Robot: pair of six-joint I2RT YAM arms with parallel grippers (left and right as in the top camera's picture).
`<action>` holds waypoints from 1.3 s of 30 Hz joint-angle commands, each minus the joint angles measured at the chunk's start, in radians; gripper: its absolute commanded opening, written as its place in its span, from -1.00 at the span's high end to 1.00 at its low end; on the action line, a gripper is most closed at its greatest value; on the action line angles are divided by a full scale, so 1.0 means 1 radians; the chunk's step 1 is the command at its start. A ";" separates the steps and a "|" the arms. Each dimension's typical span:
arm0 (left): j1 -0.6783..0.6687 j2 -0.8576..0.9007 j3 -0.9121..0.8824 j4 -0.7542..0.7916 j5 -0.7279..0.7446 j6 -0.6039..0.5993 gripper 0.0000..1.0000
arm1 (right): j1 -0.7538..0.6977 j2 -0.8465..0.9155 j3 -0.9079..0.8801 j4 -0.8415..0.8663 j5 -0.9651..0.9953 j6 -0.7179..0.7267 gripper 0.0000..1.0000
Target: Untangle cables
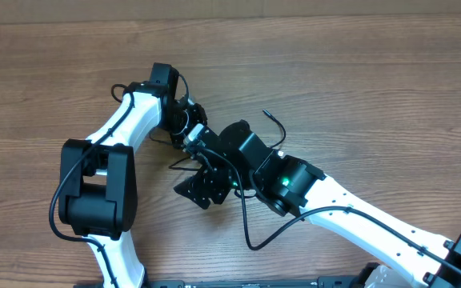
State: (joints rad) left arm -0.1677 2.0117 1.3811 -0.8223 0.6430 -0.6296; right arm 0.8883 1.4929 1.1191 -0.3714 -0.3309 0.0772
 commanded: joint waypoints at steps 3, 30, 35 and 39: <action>0.003 0.011 0.019 -0.021 -0.087 -0.165 0.91 | 0.003 -0.034 0.033 0.063 0.164 0.078 -0.89; 0.003 0.011 0.013 -0.030 -0.153 -0.262 0.92 | 0.016 -0.011 -0.036 -0.173 0.167 0.764 -1.00; 0.003 0.011 0.013 -0.030 -0.153 -0.261 0.91 | 0.015 -0.012 -0.034 -0.127 0.154 0.671 -1.00; 0.003 0.011 0.013 -0.030 -0.153 -0.261 0.91 | 0.006 -0.013 0.027 -0.140 0.154 0.513 -0.95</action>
State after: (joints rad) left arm -0.1677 2.0117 1.3811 -0.8494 0.5144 -0.8665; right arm 0.8974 1.4822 1.0935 -0.5018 -0.1566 0.7330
